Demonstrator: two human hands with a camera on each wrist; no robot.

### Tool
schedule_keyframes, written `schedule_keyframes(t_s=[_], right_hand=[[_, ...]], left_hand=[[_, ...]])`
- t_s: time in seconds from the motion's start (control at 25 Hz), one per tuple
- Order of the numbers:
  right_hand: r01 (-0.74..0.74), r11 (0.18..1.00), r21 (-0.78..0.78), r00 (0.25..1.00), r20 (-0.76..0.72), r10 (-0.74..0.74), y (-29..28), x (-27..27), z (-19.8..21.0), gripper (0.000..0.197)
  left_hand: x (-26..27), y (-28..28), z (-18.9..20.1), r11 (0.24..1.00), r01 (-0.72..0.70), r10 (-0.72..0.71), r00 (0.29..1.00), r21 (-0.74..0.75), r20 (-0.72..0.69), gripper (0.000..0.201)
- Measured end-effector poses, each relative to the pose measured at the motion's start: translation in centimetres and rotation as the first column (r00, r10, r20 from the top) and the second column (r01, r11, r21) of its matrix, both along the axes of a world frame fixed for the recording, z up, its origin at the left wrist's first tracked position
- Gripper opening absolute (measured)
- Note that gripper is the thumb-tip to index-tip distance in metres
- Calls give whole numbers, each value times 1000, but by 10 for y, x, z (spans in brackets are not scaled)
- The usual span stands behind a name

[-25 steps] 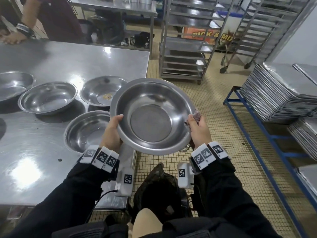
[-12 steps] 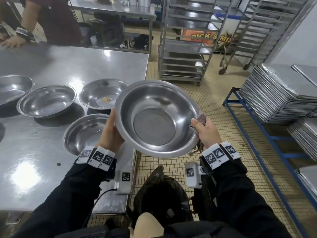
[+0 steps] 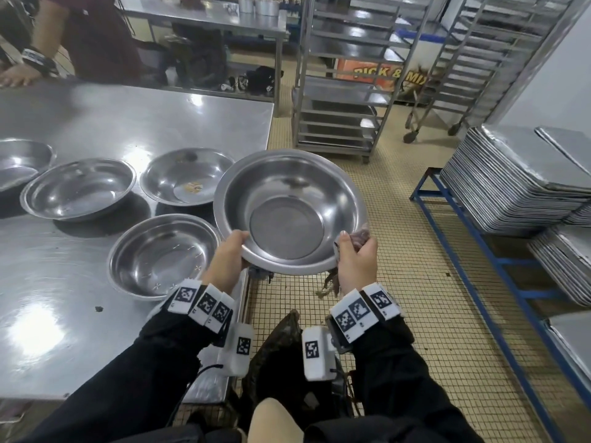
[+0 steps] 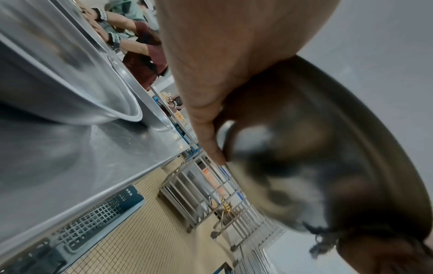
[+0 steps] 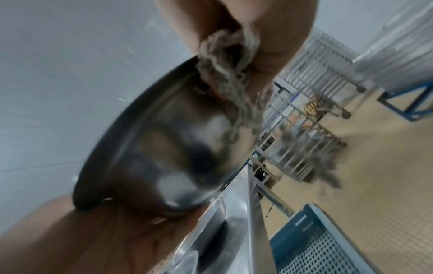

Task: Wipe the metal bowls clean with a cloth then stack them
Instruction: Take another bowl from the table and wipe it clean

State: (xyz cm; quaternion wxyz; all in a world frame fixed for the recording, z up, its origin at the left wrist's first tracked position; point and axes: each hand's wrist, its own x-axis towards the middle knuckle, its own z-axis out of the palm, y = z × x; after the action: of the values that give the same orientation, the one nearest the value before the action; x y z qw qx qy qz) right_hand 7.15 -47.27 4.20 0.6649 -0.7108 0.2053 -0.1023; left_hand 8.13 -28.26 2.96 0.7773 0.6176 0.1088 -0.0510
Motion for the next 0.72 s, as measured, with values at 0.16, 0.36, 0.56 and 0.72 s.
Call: schedule_keyframes(t_s=[0.16, 0.36, 0.56, 0.72], right_hand=[[1, 1000, 7, 1000, -21, 0, -11, 5, 0, 21], [-129, 992, -15, 991, -45, 128, -40, 9, 9, 15], [-274, 960, -64, 962, -32, 272, -51, 7, 14, 18], [-148, 986, -71, 988, 36, 151, -39, 1, 13, 16]], left_hand=[[-1, 4, -15, 992, 107, -111, 992, 74, 58, 45], [11, 34, -9, 967, 176, -144, 974, -182, 174, 69], [16, 42, 3, 956, 174, -135, 976, -238, 170, 55], [2, 18, 8, 966, 31, -16, 998, -255, 63, 37]])
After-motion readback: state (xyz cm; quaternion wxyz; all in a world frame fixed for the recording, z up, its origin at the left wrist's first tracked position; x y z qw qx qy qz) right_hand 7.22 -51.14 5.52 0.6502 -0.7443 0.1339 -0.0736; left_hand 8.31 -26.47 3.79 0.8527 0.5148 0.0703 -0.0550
